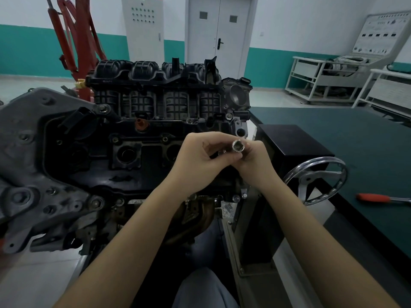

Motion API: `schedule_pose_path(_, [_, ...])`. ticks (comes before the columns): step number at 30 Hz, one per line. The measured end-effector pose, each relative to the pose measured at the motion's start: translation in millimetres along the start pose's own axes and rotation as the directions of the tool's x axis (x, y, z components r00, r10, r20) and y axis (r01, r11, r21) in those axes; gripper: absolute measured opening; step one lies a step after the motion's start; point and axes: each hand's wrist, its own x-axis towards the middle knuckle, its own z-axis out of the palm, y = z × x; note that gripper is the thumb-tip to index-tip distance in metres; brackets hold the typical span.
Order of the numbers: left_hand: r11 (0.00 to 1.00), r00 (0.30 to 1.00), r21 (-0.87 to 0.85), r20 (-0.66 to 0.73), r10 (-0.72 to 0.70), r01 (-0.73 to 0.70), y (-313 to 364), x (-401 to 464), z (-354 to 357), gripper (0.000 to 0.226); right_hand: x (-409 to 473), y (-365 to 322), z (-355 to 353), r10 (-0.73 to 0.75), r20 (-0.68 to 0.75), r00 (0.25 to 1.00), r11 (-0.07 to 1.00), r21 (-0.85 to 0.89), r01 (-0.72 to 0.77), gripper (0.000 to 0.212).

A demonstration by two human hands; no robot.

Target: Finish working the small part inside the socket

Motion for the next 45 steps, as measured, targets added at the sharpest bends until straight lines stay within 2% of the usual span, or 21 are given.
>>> schedule_pose_path(4, [0.99, 0.995, 0.144, -0.094, 0.021, -0.007, 0.7, 0.0, 2.1, 0.025, 0.7, -1.6, -0.2, 0.025, -0.032, 0.999, 0.999, 0.025, -0.024, 0.025])
schedule_pose_path(6, [0.985, 0.99, 0.171, -0.135, 0.036, -0.012, 0.4, -0.4, 3.6, 0.024, -0.3, -2.4, 0.1, 0.006, -0.027, 1.0, 0.999, 0.032, -0.006, 0.032])
schedule_pose_path(9, [0.998, 0.997, 0.069, -0.076, 0.012, -0.006, -0.7, 0.9, 2.6, 0.027, -2.1, -1.7, -0.2, -0.001, 0.0, 1.0, 1.0, 0.007, 0.001, 0.041])
schedule_pose_path(12, [1.0, 0.999, -0.012, 0.031, -0.028, 0.028, -0.1, 2.3, -1.0, 0.03, -1.3, -0.5, -1.0, 0.017, -0.026, 1.0, 0.999, -0.029, -0.018, 0.028])
schedule_pose_path(14, [0.998, 1.0, 0.065, 0.012, -0.028, 0.027, 0.2, 2.2, 0.5, 0.028, -1.1, -0.8, -1.8, 0.022, -0.039, 0.999, 1.0, -0.011, -0.022, 0.02])
schedule_pose_path(16, [0.993, 0.998, 0.119, -0.058, -0.015, 0.021, 0.3, 1.6, 3.6, 0.026, -1.3, -1.2, -1.6, 0.008, -0.038, 0.999, 1.0, -0.006, -0.008, 0.023])
schedule_pose_path(20, [0.999, 0.999, 0.039, -0.039, -0.005, 0.007, 1.0, 0.5, 3.7, 0.036, -3.9, -2.6, -0.7, -0.003, 0.016, 1.0, 1.0, 0.002, 0.003, 0.036])
schedule_pose_path(23, [1.0, 0.999, 0.022, -0.031, 0.013, -0.012, -0.1, -1.3, 2.9, 0.033, -2.0, -3.5, -1.4, -0.005, 0.001, 1.0, 1.0, -0.008, 0.005, 0.039])
schedule_pose_path(28, [0.993, 0.99, 0.112, -0.132, 0.037, -0.022, -1.2, 0.5, 4.0, 0.022, 3.0, -6.1, 0.8, -0.005, -0.016, 1.0, 1.0, 0.006, 0.005, 0.024])
schedule_pose_path(33, [1.0, 1.0, 0.005, 0.006, -0.014, 0.014, 1.1, 1.3, 0.1, 0.026, 0.4, -2.3, 0.5, 0.024, 0.024, 0.999, 0.999, -0.022, -0.024, 0.037])
schedule_pose_path(35, [0.999, 1.0, 0.031, 0.002, -0.01, 0.01, 1.8, 1.0, 0.2, 0.025, 0.6, -2.4, 1.5, 0.035, -0.002, 0.999, 0.999, -0.028, -0.035, 0.033])
schedule_pose_path(37, [0.994, 0.998, 0.111, -0.062, 0.013, -0.006, 2.3, 0.9, 2.5, 0.023, 2.3, -3.2, 2.4, 0.016, -0.014, 1.0, 1.0, -0.023, -0.017, 0.023])
schedule_pose_path(40, [0.99, 0.993, 0.144, -0.114, 0.014, 0.002, 3.3, 1.9, 3.2, 0.02, 2.5, -5.2, 2.0, -0.003, -0.007, 1.0, 1.0, 0.013, 0.004, 0.027])
schedule_pose_path(45, [0.999, 0.999, 0.019, 0.003, -0.037, 0.037, 3.8, 2.4, -2.7, 0.026, -1.1, -1.7, 3.0, -0.013, -0.015, 1.0, 1.0, -0.017, 0.013, 0.038])
